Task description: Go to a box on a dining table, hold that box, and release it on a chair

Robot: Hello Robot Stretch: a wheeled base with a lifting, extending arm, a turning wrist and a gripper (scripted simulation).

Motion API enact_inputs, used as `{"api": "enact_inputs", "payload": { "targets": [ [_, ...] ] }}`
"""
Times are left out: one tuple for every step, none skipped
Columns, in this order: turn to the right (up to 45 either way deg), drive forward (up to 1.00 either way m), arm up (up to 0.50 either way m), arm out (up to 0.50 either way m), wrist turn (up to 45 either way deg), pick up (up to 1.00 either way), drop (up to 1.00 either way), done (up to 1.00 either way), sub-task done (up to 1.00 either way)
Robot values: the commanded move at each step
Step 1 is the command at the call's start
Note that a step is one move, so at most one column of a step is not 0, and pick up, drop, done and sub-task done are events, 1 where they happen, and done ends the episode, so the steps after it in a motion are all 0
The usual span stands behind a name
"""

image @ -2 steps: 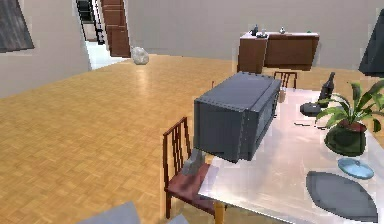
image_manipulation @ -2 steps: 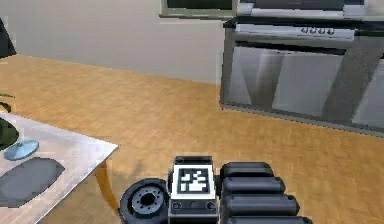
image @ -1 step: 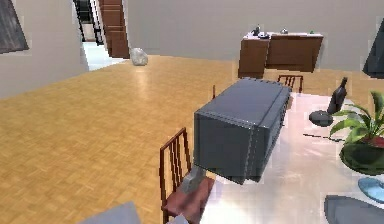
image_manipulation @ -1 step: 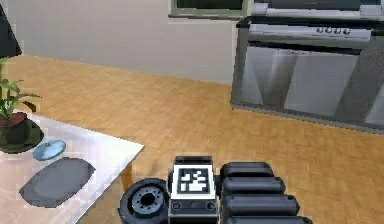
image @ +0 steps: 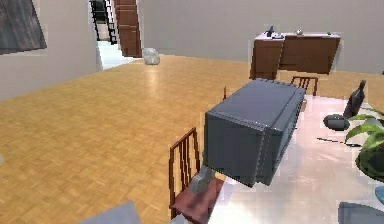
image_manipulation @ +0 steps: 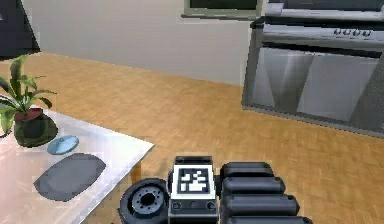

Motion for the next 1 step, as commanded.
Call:
{"api": "enact_inputs", "payload": {
  "targets": [
    [0.0, 0.00, 0.00, 0.26, 0.0, 0.00, 0.00, 0.00, 0.00]
  ]
}}
